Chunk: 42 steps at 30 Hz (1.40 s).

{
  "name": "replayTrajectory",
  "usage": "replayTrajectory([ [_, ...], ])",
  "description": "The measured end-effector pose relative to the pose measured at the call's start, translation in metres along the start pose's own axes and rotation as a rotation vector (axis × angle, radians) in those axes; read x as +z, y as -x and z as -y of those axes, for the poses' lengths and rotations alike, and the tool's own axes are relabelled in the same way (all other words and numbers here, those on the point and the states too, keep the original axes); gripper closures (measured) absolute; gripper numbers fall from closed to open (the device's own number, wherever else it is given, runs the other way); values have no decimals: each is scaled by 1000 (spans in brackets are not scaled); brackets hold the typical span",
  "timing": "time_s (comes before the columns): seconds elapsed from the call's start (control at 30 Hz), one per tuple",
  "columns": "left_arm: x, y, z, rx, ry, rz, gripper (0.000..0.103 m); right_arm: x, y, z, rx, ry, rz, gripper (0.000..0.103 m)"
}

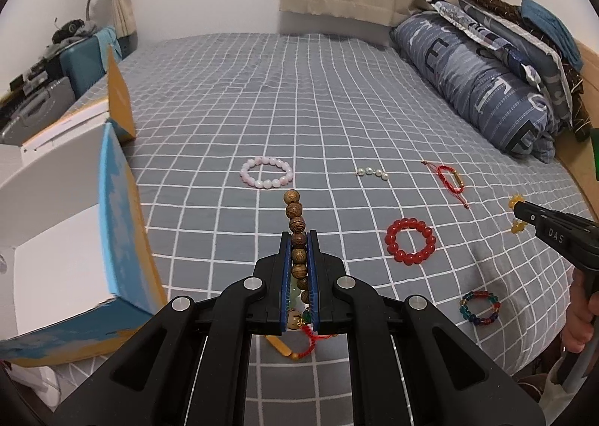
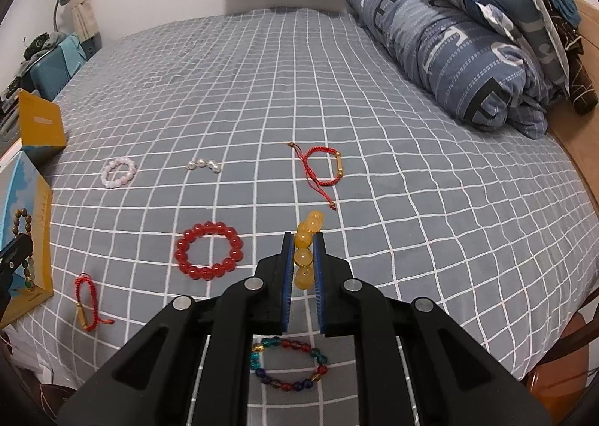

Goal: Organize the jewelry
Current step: 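Lift both held bracelets and carry them over the white box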

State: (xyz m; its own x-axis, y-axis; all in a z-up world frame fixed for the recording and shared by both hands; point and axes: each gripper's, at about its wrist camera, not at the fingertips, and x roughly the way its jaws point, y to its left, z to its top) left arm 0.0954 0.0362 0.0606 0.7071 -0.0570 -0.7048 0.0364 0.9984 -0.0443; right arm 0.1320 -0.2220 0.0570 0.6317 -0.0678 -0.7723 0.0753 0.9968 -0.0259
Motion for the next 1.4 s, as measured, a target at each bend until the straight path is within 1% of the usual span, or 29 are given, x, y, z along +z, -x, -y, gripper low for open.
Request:
replayTrajectory([
  [0.23,5,25,-12,25,14,27,96,5,23,-22,27,24,30,94],
  [0.43,7,43,-27,61,16,45,95,12,42,-55,56,71,65,94],
  [0.53,9,54,-41,93,29,53,95,15,46,-76,71,101,73,94],
  [0.67,12,64,-63,102,65,58,95,21,52,-111,104,144,84,94],
  [0.8,14,76,-88,138,104,72,95,25,56,-150,147,182,92,94],
  [0.9,12,77,-109,168,140,65,95,26,60,-180,181,210,95,94],
  [1.17,-1,86,-169,249,224,52,95,25,76,-263,284,296,110,94],
  [1.4,-17,98,-212,312,278,47,95,10,86,-333,368,374,108,94],
])
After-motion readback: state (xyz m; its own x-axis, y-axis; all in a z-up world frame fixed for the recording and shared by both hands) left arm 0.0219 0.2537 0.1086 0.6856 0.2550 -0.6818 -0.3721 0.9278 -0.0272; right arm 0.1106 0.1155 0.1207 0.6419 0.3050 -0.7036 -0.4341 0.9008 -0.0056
